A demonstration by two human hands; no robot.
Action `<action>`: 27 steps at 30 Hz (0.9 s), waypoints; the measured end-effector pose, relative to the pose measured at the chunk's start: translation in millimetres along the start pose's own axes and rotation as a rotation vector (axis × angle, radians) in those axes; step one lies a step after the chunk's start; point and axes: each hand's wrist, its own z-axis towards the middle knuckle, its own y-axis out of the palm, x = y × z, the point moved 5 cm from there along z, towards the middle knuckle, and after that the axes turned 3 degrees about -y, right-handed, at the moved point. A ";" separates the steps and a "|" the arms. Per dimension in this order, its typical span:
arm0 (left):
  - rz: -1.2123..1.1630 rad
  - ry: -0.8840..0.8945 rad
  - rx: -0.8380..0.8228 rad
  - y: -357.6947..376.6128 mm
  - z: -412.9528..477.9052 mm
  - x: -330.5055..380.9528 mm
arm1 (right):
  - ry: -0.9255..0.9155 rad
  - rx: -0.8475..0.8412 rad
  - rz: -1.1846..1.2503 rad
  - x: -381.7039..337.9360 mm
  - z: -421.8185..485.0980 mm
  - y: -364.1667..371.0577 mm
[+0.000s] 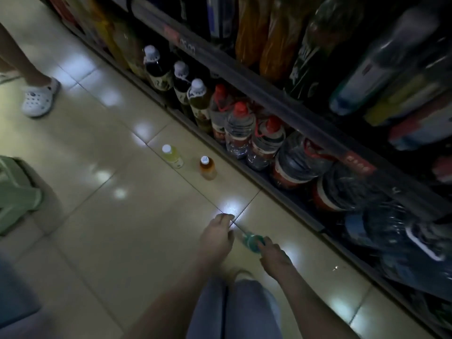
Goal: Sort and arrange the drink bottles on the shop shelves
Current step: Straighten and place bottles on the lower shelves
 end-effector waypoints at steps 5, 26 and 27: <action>-0.016 0.015 0.032 35.7 34.7 -20.2 | -0.004 -0.010 -0.006 16.9 62.9 33.0; 0.058 0.471 -0.423 -154.8 -192.7 318.6 | 0.018 0.960 1.342 12.2 -462.3 -227.0; -0.004 0.479 -0.452 -164.3 -211.7 345.4 | 0.010 0.935 1.339 13.6 -488.2 -225.9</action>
